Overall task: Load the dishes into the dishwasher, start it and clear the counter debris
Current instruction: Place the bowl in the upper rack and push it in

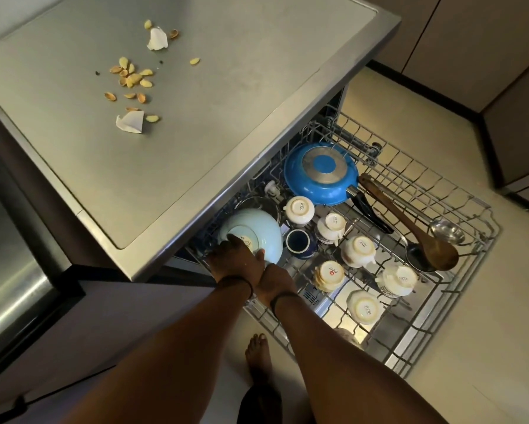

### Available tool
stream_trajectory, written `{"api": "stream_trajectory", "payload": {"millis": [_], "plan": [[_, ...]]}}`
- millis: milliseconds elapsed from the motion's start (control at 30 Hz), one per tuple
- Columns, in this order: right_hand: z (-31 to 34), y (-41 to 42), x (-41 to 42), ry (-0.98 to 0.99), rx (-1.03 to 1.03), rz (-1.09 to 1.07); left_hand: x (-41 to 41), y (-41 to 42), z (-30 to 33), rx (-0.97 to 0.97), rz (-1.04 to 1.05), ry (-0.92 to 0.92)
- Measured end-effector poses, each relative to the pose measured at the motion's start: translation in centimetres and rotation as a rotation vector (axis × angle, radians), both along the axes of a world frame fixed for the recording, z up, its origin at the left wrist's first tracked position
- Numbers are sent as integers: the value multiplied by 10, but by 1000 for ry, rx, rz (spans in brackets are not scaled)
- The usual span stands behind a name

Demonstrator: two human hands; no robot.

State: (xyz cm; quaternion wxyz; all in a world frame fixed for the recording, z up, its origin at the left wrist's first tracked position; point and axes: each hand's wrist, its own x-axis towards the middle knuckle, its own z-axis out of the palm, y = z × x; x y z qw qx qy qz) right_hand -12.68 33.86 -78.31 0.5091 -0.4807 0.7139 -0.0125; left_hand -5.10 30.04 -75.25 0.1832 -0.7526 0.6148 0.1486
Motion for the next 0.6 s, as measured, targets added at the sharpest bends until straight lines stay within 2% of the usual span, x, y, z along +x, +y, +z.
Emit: {"api": "stream_trajectory", "payload": {"millis": [267, 467, 600], "plan": [[5, 6, -11, -2, -52, -51, 4, 5, -8, 10, -7, -28], [43, 10, -49, 130, -176, 57, -5, 15, 19, -39, -70, -5], [73, 21, -80, 152, -224, 30, -24, 31, 42, -74, -126, 20]]}}
